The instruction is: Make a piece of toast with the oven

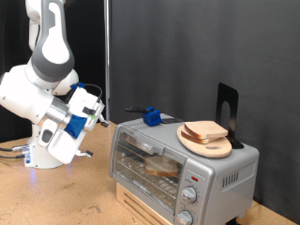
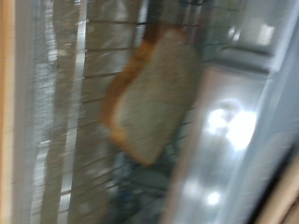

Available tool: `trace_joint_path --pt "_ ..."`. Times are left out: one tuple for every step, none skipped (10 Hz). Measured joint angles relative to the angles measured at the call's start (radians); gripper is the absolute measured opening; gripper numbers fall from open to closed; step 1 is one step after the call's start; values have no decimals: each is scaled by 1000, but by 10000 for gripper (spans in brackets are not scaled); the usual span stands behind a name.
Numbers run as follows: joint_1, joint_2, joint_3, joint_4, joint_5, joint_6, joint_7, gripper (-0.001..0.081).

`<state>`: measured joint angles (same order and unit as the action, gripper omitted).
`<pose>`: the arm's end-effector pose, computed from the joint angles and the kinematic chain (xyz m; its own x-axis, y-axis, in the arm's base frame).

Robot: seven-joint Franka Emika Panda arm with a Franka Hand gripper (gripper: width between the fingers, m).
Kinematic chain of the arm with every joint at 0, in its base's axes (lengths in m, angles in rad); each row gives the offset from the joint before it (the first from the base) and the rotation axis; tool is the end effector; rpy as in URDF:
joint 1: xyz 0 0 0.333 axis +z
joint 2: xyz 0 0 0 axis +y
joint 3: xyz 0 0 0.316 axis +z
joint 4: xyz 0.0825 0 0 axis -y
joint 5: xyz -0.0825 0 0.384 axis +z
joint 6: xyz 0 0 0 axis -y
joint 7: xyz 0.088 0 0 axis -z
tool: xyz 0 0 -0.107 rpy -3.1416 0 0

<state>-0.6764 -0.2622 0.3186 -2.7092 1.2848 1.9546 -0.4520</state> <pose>0.3674 -0.0760 0.3022 0.7818 -0.5432 -0.3063 -0.5250 -0.3084 -0.7932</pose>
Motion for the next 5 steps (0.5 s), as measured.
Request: trace_joint_path --pt "-1 -11 -23 4 0 -92 1 807" --pt "-5 -34 -53 8 4 -187 4 807" --pt "-8 -63 -80 10 12 -259 21 807" --pt "-10 -94 -102 11 26 -307 52 807" --pt "-12 -129 -120 12 41 -335 91 807"
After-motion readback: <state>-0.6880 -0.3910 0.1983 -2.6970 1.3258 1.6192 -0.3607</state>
